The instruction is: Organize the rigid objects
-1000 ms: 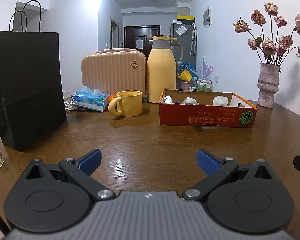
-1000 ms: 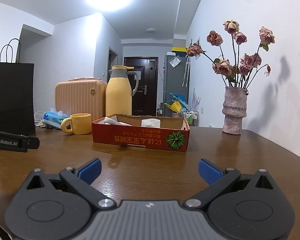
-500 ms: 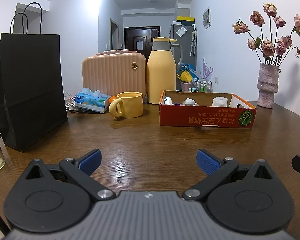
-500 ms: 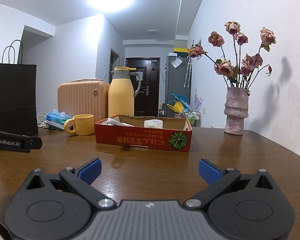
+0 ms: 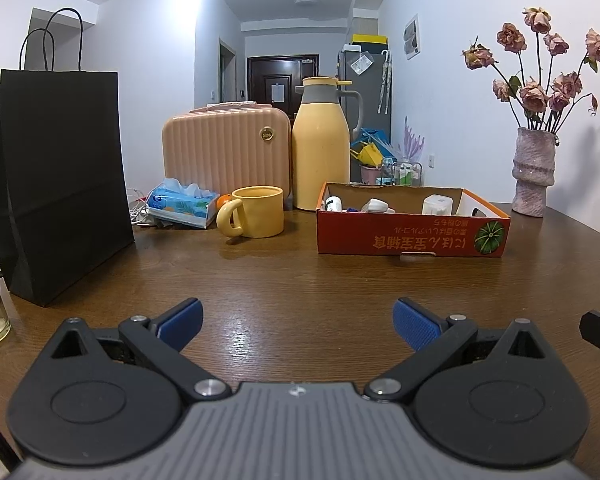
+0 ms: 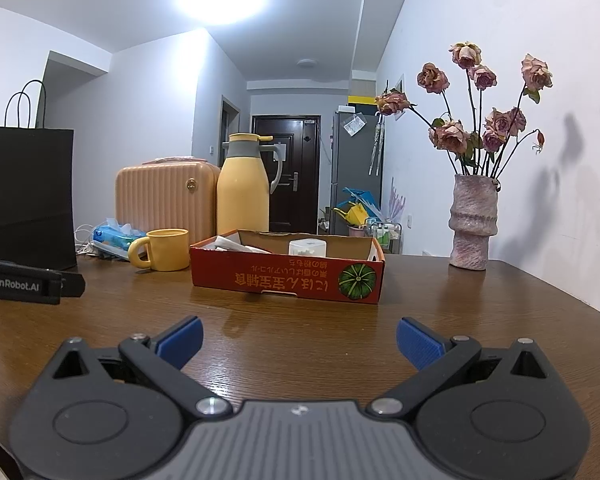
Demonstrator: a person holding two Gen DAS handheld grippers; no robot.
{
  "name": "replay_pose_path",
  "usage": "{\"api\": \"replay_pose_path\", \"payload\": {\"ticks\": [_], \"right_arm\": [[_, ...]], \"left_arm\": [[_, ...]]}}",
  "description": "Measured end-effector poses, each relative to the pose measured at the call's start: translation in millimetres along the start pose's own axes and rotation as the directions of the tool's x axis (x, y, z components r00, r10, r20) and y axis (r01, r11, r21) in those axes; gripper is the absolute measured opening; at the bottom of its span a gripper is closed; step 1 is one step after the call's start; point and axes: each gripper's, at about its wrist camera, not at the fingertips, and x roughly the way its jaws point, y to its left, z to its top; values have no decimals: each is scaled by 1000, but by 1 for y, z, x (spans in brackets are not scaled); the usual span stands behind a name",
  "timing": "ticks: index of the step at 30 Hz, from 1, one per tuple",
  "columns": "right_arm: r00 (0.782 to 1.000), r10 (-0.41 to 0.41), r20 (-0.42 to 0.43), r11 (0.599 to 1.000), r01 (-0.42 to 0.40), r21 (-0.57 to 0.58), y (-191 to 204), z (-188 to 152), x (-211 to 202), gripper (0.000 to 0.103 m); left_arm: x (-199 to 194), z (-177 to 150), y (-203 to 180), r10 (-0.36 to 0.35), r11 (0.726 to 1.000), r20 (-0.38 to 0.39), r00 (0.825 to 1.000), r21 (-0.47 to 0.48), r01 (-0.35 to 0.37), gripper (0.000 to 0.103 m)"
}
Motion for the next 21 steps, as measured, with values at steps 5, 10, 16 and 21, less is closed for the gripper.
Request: {"api": "replay_pose_path", "payload": {"ticks": [5,10,16,21], "right_arm": [[1000,1,-1,1000,-1,0,0,0,0,103],[1000,3,-5,1000,-3,-3,2,0,1,103],[1000,3,-5,1000,-3,-3,2,0,1,103],[1000,7,-10,1000,-7,-2,6,-2,3,103]], "left_arm": [[-2,1,0,3,1000,3,1000,-1,-3,103],[-1,0,1,4,1000,4,1000,-2,-4,103],[-1,1,3,2,1000,9,1000,-3,-2,103],[-4,1,3,-2,1000,20,1000,-2,2,103]]}}
